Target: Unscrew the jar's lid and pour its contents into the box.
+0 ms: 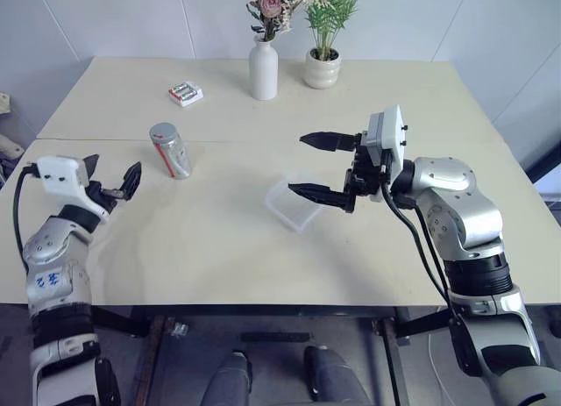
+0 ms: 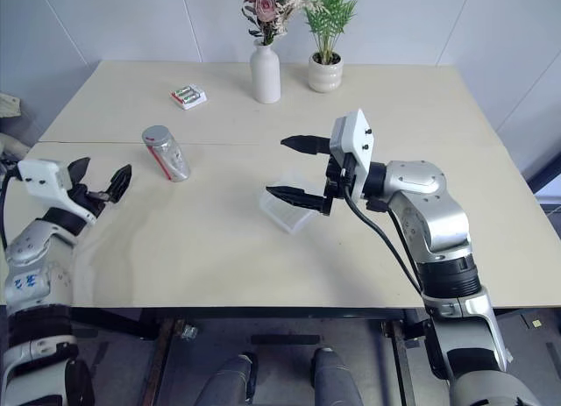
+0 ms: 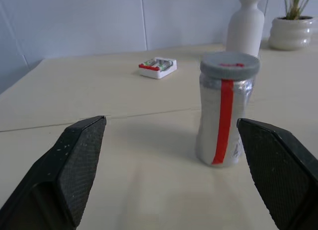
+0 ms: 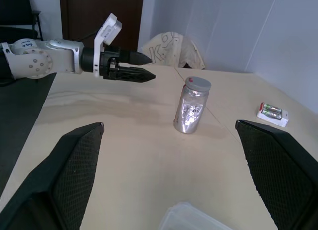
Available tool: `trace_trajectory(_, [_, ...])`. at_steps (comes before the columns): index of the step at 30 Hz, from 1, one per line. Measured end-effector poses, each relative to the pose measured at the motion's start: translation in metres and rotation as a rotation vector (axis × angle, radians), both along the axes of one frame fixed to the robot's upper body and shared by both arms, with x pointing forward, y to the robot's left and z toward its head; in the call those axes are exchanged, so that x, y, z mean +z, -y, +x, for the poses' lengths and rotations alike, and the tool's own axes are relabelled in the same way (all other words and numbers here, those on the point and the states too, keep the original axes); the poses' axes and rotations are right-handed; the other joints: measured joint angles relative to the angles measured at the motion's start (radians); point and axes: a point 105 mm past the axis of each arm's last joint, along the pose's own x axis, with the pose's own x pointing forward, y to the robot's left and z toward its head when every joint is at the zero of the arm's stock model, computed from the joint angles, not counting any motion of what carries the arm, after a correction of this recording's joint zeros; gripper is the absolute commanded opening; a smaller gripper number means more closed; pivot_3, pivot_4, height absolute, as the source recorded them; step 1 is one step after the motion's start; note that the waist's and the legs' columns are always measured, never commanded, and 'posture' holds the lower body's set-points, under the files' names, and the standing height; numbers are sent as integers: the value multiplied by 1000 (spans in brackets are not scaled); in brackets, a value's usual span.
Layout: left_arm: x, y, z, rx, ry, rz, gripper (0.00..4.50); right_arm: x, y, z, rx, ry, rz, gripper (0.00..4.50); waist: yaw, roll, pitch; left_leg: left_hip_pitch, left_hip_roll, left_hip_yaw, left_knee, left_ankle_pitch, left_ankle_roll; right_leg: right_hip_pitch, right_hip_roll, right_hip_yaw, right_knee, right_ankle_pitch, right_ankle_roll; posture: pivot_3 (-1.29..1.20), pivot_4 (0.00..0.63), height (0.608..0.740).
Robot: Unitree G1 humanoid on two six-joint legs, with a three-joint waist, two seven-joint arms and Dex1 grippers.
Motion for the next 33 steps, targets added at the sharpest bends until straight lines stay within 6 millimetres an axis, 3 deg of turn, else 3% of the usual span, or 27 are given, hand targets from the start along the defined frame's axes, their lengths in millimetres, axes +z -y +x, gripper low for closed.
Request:
trace_trajectory(6, [-1,20,24,-107,-26,17,4500,2,-2,0,-5,7,12,4476,-9,0,0,-12,1,0,0,0,-1,-14,0,0,4,0,0,0,150,740])
trace_trajectory(15, [4,11,40,-73,-55,53,4500,3,-3,-5,-8,14,27,4476,-8,0,0,-12,0,0,2,1,-2,-16,1,1,13,-1,-1,0,150,740])
trace_trajectory(33, [10,30,66,-96,-100,71,4500,1,-4,-11,-37,11,53,4476,-10,0,0,-12,0,0,3,2,-2,-17,1,1,16,-1,-1,0,150,740])
